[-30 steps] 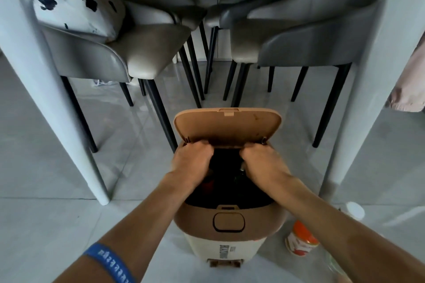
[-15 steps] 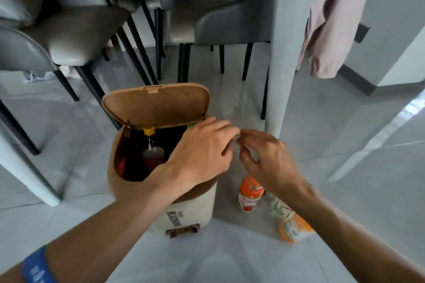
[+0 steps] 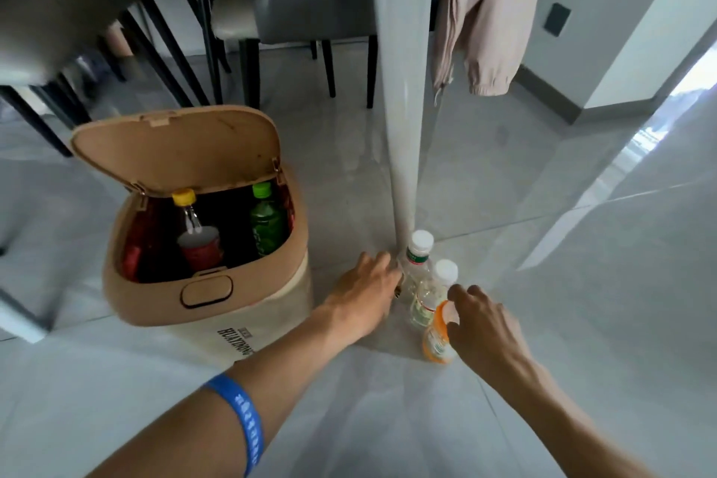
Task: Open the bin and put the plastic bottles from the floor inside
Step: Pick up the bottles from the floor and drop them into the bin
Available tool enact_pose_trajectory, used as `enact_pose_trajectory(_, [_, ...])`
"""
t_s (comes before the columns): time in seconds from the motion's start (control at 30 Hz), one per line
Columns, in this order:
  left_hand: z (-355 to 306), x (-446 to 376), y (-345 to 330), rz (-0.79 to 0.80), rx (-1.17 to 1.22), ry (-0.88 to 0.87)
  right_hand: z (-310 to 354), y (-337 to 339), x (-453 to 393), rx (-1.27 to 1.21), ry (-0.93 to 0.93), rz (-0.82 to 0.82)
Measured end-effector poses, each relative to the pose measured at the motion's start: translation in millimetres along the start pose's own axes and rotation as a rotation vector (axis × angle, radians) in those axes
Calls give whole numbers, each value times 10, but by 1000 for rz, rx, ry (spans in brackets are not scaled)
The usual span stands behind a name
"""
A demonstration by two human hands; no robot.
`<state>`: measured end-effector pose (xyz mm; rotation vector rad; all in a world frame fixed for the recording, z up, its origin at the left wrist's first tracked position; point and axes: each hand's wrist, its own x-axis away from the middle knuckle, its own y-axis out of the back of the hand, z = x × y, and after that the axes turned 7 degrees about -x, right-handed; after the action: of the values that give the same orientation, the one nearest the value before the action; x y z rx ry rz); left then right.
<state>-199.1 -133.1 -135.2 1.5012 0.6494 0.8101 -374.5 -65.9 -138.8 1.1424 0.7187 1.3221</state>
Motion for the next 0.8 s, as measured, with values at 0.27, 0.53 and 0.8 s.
enact_pose_trajectory(0.27, [126,128,66,132,13,97,288,125,14,-81,166,-31])
enact_pose_trajectory(0.53, [756,690,2149,-424,215,192,1224,1320,92,-496,373,-537])
enact_pose_trajectory(0.8, [1782,1419,2708,-537,249,450,2404,1601,-148,-612,602,-469])
